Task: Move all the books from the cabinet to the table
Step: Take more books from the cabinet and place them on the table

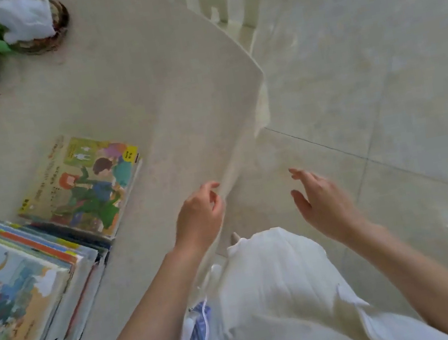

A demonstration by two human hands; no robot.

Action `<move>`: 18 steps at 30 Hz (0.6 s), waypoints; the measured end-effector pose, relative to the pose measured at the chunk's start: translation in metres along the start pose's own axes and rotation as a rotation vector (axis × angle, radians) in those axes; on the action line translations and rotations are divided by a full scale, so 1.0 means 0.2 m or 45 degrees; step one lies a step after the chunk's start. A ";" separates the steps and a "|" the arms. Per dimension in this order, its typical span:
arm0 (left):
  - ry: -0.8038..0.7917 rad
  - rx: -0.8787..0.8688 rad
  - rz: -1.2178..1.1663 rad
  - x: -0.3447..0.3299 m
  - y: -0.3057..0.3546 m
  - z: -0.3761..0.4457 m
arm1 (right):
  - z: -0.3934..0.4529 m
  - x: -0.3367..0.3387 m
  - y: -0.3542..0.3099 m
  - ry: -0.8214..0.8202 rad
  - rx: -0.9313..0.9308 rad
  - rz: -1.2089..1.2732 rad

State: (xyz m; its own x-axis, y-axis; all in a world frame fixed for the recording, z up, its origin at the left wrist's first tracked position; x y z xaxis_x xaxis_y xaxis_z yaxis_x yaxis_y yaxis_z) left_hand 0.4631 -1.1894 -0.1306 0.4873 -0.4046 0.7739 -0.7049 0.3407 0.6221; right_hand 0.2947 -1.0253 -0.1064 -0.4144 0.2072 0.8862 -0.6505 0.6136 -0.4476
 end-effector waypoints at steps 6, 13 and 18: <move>-0.270 -0.115 0.081 -0.27 0.19 -0.09 | -0.41 0.08 0.31 0.139 -0.336 0.096; -0.412 -0.403 0.065 -0.64 0.65 -0.43 | -1.02 0.25 0.76 0.324 -0.659 0.148; -0.579 -0.563 0.079 -1.05 0.95 -0.91 | -1.57 0.37 1.13 0.409 -0.877 0.158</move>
State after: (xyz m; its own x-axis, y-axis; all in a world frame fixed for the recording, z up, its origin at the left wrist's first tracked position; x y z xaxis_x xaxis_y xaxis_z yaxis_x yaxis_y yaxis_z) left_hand 0.3204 -0.8855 -0.1525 0.1161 -0.6595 0.7427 -0.3978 0.6543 0.6432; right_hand 0.3174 -0.6324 -0.1035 -0.1852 0.4521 0.8725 -0.0241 0.8855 -0.4640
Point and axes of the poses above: each hand's wrist, its own z-axis towards the middle knuckle, its own x-axis out of the back of the hand, y = z × x, the point moved 5 cm from there along z, towards the middle knuckle, and after that the axes turned 12 degrees about y, right-handed, at the moved point
